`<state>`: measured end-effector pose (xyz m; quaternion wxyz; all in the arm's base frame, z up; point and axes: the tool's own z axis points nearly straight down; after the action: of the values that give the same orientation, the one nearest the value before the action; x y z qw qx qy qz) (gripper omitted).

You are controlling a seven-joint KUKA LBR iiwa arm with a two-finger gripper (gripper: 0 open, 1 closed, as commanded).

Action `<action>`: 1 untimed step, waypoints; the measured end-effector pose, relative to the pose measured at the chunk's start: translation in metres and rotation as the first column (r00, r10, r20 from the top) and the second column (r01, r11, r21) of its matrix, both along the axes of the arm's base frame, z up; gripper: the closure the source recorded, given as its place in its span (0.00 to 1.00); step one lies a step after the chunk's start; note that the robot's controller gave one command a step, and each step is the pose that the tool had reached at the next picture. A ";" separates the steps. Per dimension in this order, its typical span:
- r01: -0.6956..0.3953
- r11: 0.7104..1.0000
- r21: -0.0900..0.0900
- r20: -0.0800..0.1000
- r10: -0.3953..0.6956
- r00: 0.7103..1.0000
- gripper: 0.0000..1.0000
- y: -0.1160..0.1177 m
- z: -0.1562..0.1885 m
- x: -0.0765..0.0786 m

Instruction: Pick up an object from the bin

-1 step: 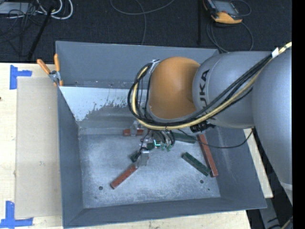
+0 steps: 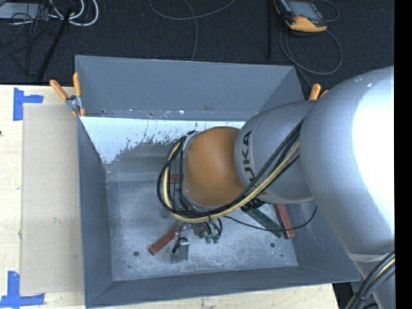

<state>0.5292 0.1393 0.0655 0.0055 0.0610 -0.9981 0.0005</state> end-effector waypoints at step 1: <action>0.006 1.000 0.002 0.009 -0.006 1.000 1.00 -0.001 0.004 0.003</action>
Offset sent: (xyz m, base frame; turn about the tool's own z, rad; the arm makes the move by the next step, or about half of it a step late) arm 0.0000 0.0000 0.0000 0.0000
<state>0.5327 0.1386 0.0696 0.0011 0.0582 -0.9983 -0.0003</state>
